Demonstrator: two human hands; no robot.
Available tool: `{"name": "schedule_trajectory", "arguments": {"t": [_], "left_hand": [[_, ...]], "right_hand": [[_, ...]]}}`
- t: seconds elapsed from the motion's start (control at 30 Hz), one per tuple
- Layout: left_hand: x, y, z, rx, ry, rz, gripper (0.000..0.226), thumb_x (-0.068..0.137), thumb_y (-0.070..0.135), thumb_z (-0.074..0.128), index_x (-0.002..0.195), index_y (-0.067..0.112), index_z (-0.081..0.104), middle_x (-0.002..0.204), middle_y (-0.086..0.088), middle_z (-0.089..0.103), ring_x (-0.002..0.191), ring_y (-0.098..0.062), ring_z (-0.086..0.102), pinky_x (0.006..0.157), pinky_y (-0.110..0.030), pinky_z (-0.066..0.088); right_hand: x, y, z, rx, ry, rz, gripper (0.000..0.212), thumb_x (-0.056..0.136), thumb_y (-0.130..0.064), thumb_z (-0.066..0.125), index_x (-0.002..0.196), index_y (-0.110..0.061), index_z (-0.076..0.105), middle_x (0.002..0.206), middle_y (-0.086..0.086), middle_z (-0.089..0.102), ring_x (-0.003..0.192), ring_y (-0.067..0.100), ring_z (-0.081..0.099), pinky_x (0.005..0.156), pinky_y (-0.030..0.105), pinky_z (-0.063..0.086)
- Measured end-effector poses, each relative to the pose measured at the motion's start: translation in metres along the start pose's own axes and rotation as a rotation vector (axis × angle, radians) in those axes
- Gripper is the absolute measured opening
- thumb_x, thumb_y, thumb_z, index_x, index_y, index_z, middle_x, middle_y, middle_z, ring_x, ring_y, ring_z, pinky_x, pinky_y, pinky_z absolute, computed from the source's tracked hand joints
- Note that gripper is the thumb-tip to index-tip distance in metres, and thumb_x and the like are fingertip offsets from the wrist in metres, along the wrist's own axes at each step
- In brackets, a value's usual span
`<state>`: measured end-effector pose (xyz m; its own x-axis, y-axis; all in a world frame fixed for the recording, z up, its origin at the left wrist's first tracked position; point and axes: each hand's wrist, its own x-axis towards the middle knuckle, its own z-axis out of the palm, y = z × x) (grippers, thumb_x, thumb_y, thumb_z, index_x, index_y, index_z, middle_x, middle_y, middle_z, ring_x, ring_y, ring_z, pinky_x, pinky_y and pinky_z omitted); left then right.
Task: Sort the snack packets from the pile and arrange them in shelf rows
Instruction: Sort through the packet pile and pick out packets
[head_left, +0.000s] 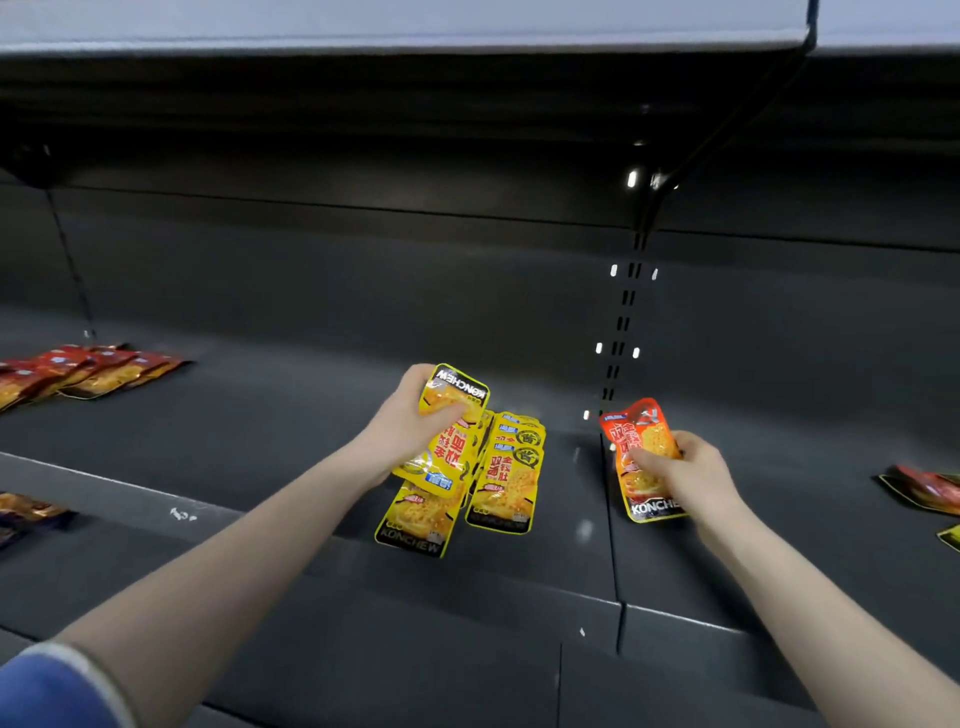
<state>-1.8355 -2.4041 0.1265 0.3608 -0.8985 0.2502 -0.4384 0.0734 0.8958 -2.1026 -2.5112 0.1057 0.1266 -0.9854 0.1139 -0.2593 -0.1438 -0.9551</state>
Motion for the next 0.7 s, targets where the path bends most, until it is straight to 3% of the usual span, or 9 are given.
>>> {"name": "schedule_trajectory", "arguments": {"t": [0.1,0.2,0.33,0.47,0.53,0.63,0.7], "left_hand": [[0.006,0.007,0.01,0.042,-0.102,-0.036,0.035,0.093,0.029,0.057,0.123,0.029,0.039,0.106,-0.002,0.057,0.074,-0.018,0.049,0.059,-0.029,0.038],[0.009,0.01,0.014,0.066,-0.244,-0.128,0.051,0.084,0.026,0.067,0.124,0.034,0.037,0.117,-0.008,0.058,0.083,-0.022,0.056,0.07,-0.036,0.045],[0.011,0.015,0.016,0.082,-0.379,-0.225,0.071,0.078,0.004,0.066,0.135,0.031,0.034,0.114,-0.012,0.064,0.082,-0.024,0.067,0.073,-0.037,0.053],[0.013,0.017,0.008,0.181,-0.465,-0.204,0.089,0.071,-0.004,0.072,0.142,0.033,0.032,0.127,-0.003,0.059,0.105,-0.023,0.063,0.087,-0.038,0.052],[0.013,0.019,0.004,0.21,-0.484,-0.193,0.084,0.067,-0.003,0.077,0.135,0.03,0.041,0.122,0.001,0.059,0.103,-0.018,0.063,0.086,-0.035,0.053],[0.013,0.026,-0.004,0.282,-0.428,-0.157,0.057,0.06,0.008,0.085,0.106,0.022,0.055,0.094,0.003,0.065,0.079,-0.016,0.065,0.072,-0.03,0.051],[0.015,0.033,-0.008,0.282,-0.406,-0.124,0.045,0.059,0.014,0.086,0.094,0.021,0.059,0.086,0.004,0.066,0.073,-0.014,0.063,0.071,-0.03,0.048]], "right_hand": [[0.002,0.007,-0.01,-0.028,0.019,0.015,0.016,0.082,-0.011,0.07,0.096,-0.007,0.062,0.084,0.008,0.067,0.075,0.025,0.064,0.075,0.033,0.049],[0.002,0.012,-0.018,-0.058,0.032,0.028,0.017,0.082,-0.011,0.069,0.098,-0.006,0.062,0.088,0.01,0.068,0.079,0.027,0.064,0.077,0.033,0.048],[0.005,0.015,-0.027,-0.076,0.044,0.033,0.014,0.083,-0.011,0.068,0.095,-0.008,0.061,0.087,0.009,0.067,0.08,0.027,0.064,0.078,0.034,0.048],[0.008,0.015,-0.032,-0.071,0.051,0.027,0.011,0.083,-0.01,0.068,0.092,-0.009,0.062,0.086,0.008,0.067,0.08,0.027,0.064,0.081,0.037,0.049],[0.009,0.015,-0.032,-0.072,0.048,0.024,0.011,0.083,-0.011,0.068,0.091,-0.011,0.061,0.086,0.008,0.067,0.081,0.027,0.064,0.083,0.038,0.05],[0.01,0.016,-0.032,-0.07,0.041,0.017,0.014,0.083,-0.011,0.068,0.095,-0.009,0.062,0.087,0.008,0.067,0.08,0.027,0.064,0.081,0.037,0.049],[0.01,0.016,-0.031,-0.068,0.038,0.016,0.015,0.083,-0.012,0.069,0.096,-0.008,0.062,0.087,0.008,0.067,0.079,0.027,0.064,0.078,0.035,0.049]]}}
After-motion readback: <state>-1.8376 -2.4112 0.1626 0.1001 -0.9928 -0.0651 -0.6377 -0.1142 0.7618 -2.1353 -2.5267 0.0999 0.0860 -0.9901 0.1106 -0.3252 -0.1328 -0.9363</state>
